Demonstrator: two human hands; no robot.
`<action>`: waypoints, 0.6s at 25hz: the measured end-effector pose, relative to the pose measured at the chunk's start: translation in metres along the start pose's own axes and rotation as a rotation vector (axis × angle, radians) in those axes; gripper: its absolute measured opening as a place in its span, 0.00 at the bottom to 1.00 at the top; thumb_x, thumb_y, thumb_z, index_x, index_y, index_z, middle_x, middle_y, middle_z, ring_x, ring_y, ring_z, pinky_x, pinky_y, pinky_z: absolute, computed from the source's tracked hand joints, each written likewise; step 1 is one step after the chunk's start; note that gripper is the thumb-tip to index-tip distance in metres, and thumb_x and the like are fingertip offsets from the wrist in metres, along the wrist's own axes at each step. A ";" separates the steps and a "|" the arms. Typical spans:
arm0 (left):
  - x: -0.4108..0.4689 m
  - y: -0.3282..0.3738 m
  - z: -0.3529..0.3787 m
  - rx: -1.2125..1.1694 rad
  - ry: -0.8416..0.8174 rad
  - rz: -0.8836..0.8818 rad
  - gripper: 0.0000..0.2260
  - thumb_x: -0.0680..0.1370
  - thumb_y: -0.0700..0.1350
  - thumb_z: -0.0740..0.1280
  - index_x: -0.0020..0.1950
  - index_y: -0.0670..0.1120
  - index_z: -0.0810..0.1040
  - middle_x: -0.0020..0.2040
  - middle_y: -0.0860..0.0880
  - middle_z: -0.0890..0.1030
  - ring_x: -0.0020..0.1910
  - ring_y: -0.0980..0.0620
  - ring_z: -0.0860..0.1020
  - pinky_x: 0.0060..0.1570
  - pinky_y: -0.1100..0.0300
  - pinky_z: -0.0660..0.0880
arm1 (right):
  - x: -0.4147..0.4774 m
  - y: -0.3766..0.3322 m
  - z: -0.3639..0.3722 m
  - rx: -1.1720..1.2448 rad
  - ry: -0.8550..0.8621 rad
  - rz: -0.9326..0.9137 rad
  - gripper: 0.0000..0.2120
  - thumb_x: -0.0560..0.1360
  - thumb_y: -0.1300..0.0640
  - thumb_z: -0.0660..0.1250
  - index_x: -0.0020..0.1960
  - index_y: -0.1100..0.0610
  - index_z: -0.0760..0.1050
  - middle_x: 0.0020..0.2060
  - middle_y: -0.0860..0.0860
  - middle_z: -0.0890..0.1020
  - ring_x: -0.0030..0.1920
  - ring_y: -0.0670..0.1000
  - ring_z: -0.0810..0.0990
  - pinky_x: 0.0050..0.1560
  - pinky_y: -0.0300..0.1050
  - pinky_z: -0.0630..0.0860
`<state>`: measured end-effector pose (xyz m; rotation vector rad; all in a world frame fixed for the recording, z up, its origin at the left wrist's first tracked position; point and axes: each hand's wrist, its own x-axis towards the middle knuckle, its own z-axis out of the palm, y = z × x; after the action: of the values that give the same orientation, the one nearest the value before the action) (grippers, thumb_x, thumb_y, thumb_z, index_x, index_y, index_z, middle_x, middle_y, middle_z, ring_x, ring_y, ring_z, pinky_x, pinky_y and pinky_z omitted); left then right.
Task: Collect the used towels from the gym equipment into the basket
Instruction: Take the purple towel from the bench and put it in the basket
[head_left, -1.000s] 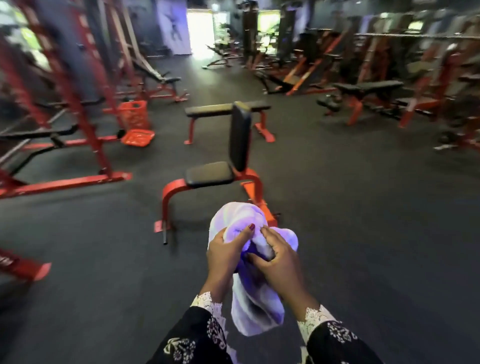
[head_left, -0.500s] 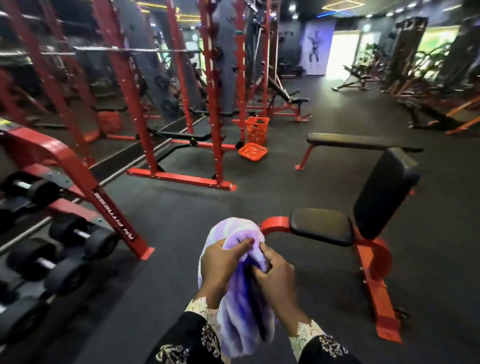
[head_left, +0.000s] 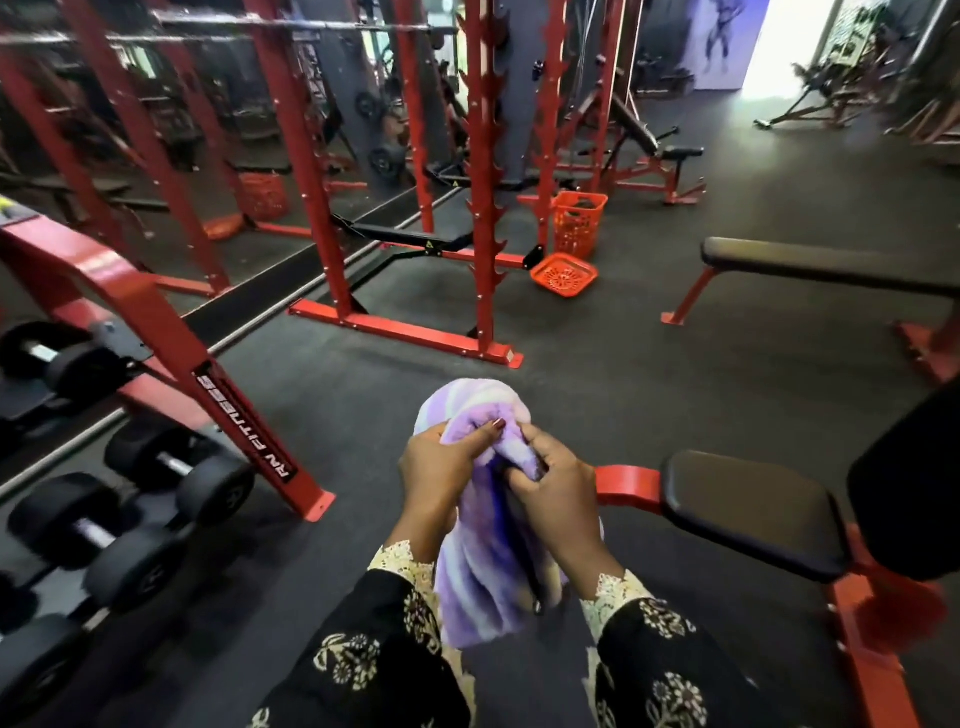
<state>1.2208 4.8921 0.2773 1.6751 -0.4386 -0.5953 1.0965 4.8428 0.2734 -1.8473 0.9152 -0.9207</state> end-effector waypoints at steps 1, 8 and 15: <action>0.034 0.003 0.004 0.015 0.003 0.005 0.19 0.56 0.64 0.77 0.38 0.53 0.85 0.31 0.50 0.83 0.34 0.52 0.78 0.45 0.43 0.80 | 0.030 0.007 0.014 0.000 0.004 0.004 0.23 0.69 0.60 0.68 0.61 0.41 0.78 0.48 0.39 0.84 0.46 0.37 0.80 0.50 0.28 0.72; 0.276 0.062 0.045 0.136 -0.112 0.015 0.15 0.58 0.64 0.77 0.38 0.56 0.85 0.30 0.54 0.83 0.34 0.53 0.80 0.43 0.48 0.81 | 0.256 0.028 0.092 0.027 0.118 0.151 0.21 0.70 0.57 0.70 0.60 0.42 0.78 0.47 0.42 0.85 0.42 0.37 0.78 0.42 0.22 0.68; 0.463 0.089 0.149 0.188 -0.213 0.037 0.14 0.60 0.63 0.76 0.37 0.55 0.84 0.29 0.55 0.81 0.35 0.52 0.79 0.43 0.50 0.80 | 0.445 0.079 0.102 -0.031 0.240 0.189 0.20 0.71 0.58 0.70 0.61 0.46 0.79 0.52 0.45 0.84 0.51 0.46 0.81 0.55 0.42 0.76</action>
<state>1.5016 4.4855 0.2797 1.7846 -0.6959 -0.7267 1.3709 4.4691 0.2681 -1.6655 1.2340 -1.0279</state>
